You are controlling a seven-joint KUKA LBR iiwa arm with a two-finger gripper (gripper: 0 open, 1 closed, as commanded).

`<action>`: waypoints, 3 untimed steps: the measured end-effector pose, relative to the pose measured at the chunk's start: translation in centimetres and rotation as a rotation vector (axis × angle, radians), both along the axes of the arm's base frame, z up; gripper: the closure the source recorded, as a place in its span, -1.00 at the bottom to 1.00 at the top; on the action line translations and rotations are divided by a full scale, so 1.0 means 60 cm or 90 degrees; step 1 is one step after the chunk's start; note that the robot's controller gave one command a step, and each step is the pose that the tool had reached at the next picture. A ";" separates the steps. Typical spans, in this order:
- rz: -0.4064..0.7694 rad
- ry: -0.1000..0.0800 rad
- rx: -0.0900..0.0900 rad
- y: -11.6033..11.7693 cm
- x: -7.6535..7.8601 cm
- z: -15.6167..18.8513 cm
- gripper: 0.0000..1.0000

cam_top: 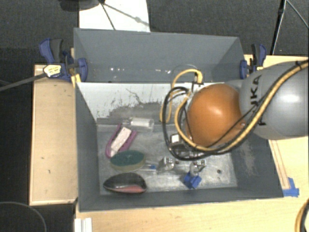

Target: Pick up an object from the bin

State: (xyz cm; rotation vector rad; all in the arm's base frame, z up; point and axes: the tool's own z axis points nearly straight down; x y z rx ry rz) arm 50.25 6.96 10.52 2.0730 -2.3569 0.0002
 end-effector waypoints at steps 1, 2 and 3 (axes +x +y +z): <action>-0.092 -0.003 0.001 -0.099 0.006 0.018 -1.00; 0.134 0.002 0.001 -0.141 -0.030 -0.016 -1.00; 0.132 0.001 0.002 -0.139 -0.028 -0.015 1.00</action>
Offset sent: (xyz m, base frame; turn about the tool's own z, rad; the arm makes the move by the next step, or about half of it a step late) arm 0.0034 -0.0571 0.0103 0.1330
